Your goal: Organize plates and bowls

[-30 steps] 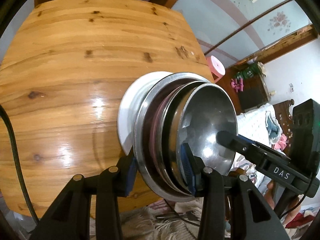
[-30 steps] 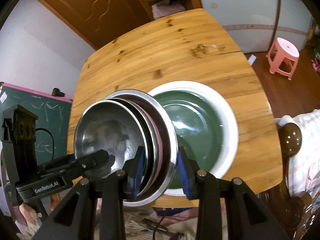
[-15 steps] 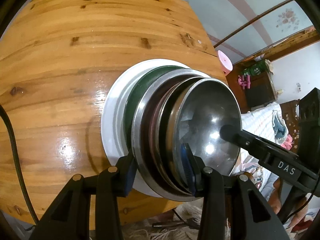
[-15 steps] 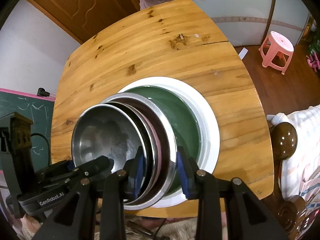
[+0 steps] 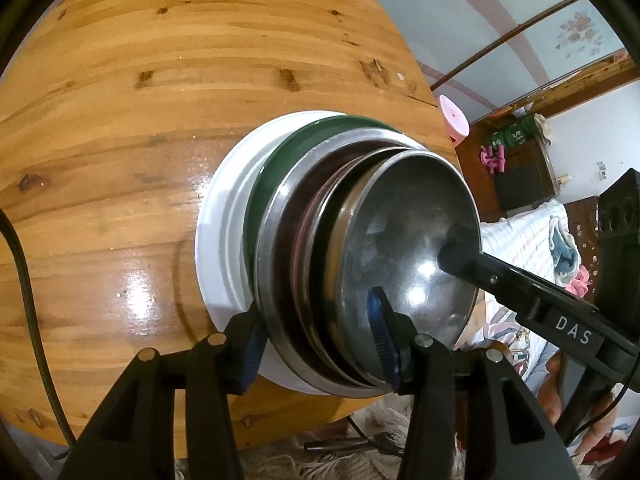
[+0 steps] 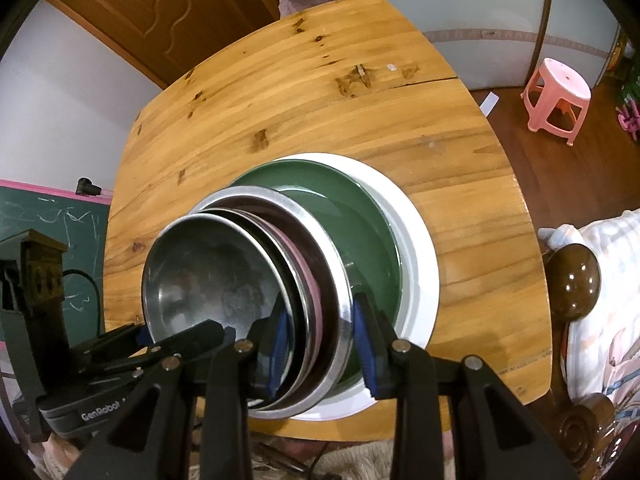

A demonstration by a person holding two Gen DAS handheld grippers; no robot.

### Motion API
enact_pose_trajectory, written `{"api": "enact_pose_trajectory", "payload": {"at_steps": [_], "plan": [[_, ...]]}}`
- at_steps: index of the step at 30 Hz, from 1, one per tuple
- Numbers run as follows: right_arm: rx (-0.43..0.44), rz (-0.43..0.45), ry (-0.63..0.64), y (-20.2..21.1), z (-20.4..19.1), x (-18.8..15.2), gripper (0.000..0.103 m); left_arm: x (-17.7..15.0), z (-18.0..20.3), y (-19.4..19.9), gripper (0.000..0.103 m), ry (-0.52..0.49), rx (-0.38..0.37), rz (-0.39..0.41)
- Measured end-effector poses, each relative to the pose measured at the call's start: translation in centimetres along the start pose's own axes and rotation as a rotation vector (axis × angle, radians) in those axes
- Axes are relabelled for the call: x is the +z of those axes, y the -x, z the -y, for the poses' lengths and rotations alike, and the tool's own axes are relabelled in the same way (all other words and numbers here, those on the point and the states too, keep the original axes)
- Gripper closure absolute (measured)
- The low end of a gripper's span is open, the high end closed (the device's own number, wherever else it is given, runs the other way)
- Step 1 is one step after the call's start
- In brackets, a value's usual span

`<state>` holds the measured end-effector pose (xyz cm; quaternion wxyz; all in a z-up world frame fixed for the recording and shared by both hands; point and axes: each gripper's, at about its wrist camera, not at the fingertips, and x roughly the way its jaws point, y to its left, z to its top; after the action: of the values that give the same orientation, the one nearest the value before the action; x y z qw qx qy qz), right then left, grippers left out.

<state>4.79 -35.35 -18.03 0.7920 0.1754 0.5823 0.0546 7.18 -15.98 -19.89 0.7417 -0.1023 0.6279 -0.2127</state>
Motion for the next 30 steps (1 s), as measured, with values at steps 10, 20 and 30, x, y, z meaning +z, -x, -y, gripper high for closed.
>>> {"api": "enact_pose_trajectory", "payload": {"at_steps": [10,20,30], "plan": [[0.001,0.02,-0.023,0.0,0.4,1.0,0.073,1.0,0.7,0.3,0.057,-0.021,0.014,0.027],[-0.009,0.031,-0.032,0.2,0.6,1.2,0.071,1.1,1.9,0.8,0.035,-0.066,0.011,0.048],[-0.028,0.079,-0.01,1.4,0.3,1.0,0.071,1.1,3.1,3.4,0.03,-0.116,0.054,0.141]]}}
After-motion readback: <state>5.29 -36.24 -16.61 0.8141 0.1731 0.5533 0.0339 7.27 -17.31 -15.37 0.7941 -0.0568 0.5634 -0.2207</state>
